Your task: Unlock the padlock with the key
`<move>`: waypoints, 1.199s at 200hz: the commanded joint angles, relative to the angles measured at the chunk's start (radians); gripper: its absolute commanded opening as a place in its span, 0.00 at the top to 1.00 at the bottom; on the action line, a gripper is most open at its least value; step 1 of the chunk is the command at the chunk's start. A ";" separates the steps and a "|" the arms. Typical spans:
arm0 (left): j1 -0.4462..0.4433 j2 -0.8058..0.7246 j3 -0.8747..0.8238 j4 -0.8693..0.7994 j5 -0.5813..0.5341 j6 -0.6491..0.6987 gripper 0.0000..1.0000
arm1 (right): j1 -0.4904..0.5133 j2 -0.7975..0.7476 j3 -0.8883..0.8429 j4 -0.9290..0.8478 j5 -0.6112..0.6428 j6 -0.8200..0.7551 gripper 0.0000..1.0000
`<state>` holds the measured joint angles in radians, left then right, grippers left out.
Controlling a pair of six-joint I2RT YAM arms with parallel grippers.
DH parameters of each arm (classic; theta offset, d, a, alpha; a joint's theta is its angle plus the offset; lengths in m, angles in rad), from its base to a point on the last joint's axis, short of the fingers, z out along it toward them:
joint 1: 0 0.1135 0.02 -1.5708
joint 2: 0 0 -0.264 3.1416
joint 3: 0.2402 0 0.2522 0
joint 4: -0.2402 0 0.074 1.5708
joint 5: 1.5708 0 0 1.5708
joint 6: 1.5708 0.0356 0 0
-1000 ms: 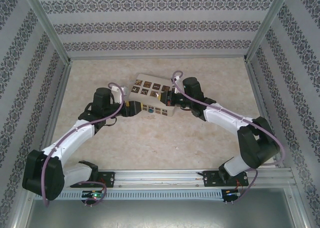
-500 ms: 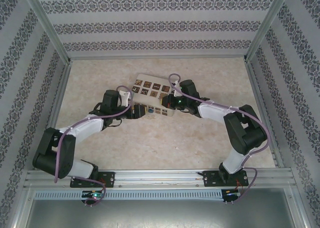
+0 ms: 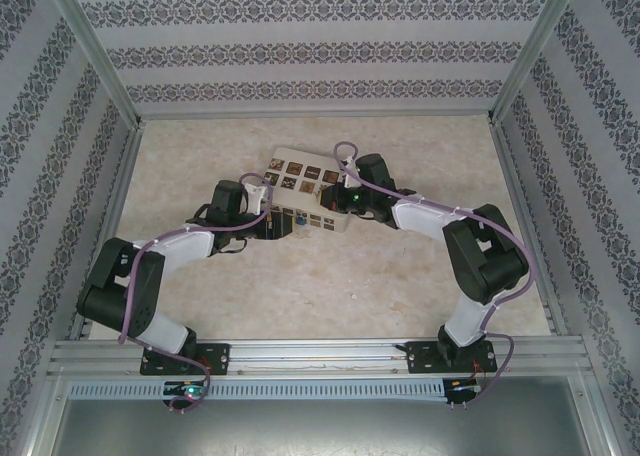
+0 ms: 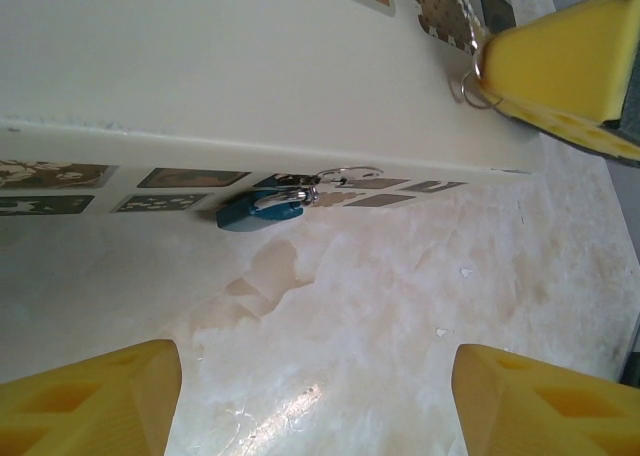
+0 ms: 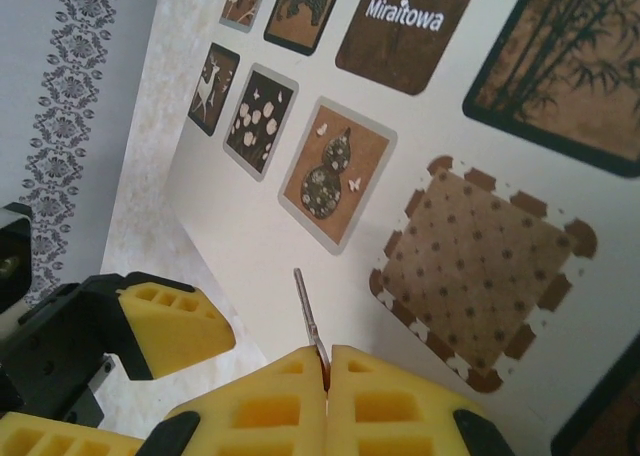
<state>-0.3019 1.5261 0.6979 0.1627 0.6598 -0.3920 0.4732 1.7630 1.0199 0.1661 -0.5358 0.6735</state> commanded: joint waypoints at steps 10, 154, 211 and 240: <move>-0.011 0.035 0.019 0.088 0.031 0.012 0.29 | -0.005 0.034 0.047 -0.015 -0.011 -0.026 1.00; -0.011 0.137 0.029 0.193 0.014 0.009 0.32 | 0.043 0.018 -0.075 -0.040 0.014 0.005 1.00; -0.027 0.169 0.037 0.206 0.014 0.028 0.34 | 0.045 0.023 -0.070 -0.045 0.022 0.001 1.00; -0.039 0.178 0.022 0.250 -0.003 0.022 0.34 | 0.045 0.024 -0.064 -0.050 0.022 -0.002 1.00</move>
<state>-0.3264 1.6939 0.7101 0.3344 0.6712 -0.3920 0.5018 1.7672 0.9836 0.2146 -0.5354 0.6739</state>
